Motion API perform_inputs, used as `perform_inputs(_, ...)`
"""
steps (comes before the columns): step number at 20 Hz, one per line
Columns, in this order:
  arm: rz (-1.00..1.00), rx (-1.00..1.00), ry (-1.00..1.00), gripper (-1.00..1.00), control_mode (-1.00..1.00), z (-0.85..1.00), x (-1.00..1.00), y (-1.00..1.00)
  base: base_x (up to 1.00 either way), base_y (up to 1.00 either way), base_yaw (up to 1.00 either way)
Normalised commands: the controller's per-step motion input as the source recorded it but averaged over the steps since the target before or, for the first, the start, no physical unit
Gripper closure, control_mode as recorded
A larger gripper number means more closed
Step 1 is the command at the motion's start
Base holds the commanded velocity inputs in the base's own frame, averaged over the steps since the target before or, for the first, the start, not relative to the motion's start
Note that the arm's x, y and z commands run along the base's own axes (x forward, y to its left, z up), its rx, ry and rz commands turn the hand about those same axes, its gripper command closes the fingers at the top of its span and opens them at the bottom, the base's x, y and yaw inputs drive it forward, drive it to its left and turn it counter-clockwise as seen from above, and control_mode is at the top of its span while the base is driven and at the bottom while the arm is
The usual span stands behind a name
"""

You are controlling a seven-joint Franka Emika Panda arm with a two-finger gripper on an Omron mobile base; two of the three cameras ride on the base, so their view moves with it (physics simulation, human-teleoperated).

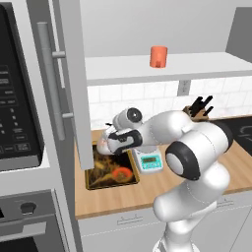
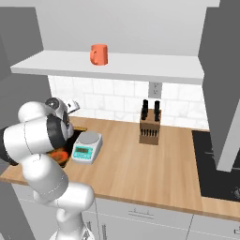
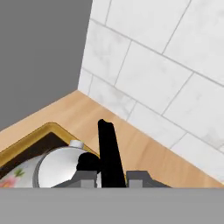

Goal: Pick the kettle from the counter and place it on the tray. Then pick the mug from the cabinet and place it on the tray. Then close the cabinet doors.

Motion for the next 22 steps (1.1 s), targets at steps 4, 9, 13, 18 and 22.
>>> perform_inputs(4,-0.03,0.00,-0.05,1.00,-1.00,-0.48,-0.42,-0.06,0.00,0.00,0.00)
perform_inputs(9,-0.04,0.00,0.17,1.00,-1.00,-0.44,-0.23,-0.03,0.00,0.00,0.00)
perform_inputs(13,-0.09,-0.07,0.26,-1.00,-1.00,-0.42,-0.12,0.01,0.00,0.00,0.00)
perform_inputs(18,-0.11,-0.01,0.15,-1.00,-1.00,-0.03,-0.15,0.00,0.00,0.00,0.00)
perform_inputs(22,-0.09,0.00,0.08,-1.00,-1.00,0.04,-0.38,0.00,0.00,0.00,0.00)
